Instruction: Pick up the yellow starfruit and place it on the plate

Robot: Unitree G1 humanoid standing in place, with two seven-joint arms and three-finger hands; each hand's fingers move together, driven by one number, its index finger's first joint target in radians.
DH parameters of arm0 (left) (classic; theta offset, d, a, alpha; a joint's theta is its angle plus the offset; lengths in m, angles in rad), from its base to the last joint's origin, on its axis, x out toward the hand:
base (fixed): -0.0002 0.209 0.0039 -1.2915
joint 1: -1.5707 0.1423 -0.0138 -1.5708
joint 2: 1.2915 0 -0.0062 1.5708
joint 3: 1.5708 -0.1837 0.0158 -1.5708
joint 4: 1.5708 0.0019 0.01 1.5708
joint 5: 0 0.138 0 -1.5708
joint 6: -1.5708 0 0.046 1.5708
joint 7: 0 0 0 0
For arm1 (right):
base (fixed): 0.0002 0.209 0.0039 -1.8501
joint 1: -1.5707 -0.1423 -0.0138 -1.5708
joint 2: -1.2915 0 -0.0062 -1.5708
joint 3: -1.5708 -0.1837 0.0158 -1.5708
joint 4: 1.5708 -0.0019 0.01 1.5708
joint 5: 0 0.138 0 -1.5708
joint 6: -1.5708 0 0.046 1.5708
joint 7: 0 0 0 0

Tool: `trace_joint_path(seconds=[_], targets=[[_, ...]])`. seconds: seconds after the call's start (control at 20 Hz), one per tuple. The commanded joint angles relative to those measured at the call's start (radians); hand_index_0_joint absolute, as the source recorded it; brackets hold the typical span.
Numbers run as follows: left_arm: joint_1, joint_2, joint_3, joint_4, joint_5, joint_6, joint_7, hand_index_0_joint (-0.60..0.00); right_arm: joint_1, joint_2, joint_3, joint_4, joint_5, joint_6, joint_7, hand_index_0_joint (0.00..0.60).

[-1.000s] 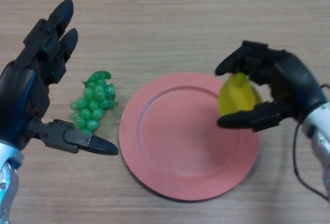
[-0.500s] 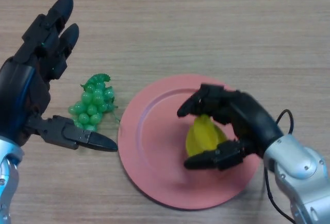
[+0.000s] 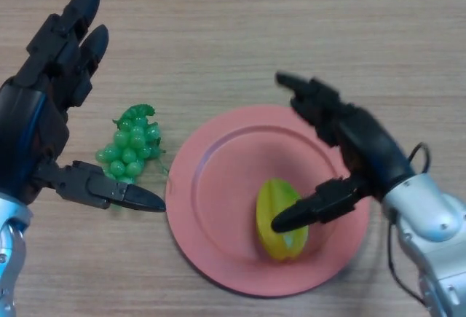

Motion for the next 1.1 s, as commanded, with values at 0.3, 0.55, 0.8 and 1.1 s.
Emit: trace_joint_path(seconds=[0.3, 0.55, 0.8, 1.1], targets=[[-0.019, 0.033, 0.069, -0.049, -0.059, -0.153, 0.018, 0.0, 0.041, -0.026, -0.151, -0.357, 0.124, 0.083, -0.014, 0.0], [-0.015, 0.04, 0.08, -0.038, -0.068, -0.12, -0.008, 0.0, 0.094, -0.058, -0.221, -0.438, 0.175, 0.074, -0.064, 0.0], [0.0, 0.04, 0.1, -0.038, -0.08, -0.111, -0.016, 0.0, 0.132, -0.059, -0.233, -0.474, 0.164, 0.048, -0.097, 0.0], [0.002, 0.036, 0.099, -0.037, -0.067, -0.107, 0.006, 0.0, 0.132, -0.053, -0.209, -0.484, 0.137, 0.08, -0.075, 0.0]])
